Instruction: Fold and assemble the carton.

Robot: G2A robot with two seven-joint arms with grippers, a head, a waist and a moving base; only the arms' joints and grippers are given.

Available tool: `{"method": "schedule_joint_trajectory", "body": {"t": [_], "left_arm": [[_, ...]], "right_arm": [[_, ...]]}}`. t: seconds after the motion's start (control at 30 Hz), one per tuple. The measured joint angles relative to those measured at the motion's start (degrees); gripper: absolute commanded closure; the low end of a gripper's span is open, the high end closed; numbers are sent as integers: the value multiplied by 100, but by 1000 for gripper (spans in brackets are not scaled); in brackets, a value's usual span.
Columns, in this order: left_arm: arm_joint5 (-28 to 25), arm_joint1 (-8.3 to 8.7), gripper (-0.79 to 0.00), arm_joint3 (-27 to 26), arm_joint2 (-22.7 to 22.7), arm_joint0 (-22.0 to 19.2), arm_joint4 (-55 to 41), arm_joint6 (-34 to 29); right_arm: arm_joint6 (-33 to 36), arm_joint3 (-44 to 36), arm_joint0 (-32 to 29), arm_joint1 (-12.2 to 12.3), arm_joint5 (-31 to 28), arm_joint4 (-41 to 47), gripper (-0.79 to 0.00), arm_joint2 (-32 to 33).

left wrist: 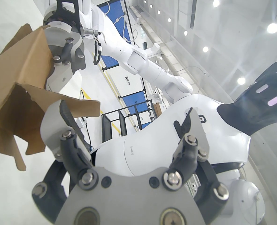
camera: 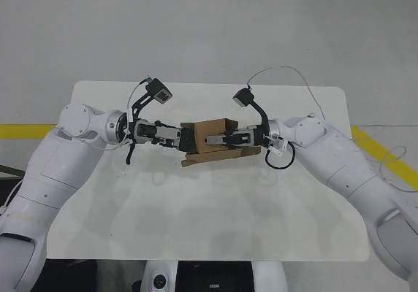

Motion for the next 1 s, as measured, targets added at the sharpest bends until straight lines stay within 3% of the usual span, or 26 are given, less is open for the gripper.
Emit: {"method": "schedule_joint_trajectory", "body": {"t": [0.6, 1.0], "left_arm": [[-89, -186, -785, -34, 46, -66, 400, 91], [-119, -178, -785, 225, -201, 16, 583, 120]], "right_arm": [[-130, 268, 101, -221, -129, -128, 0, -38], [-203, 322, 3, -98, -203, -168, 0, 157]]}}
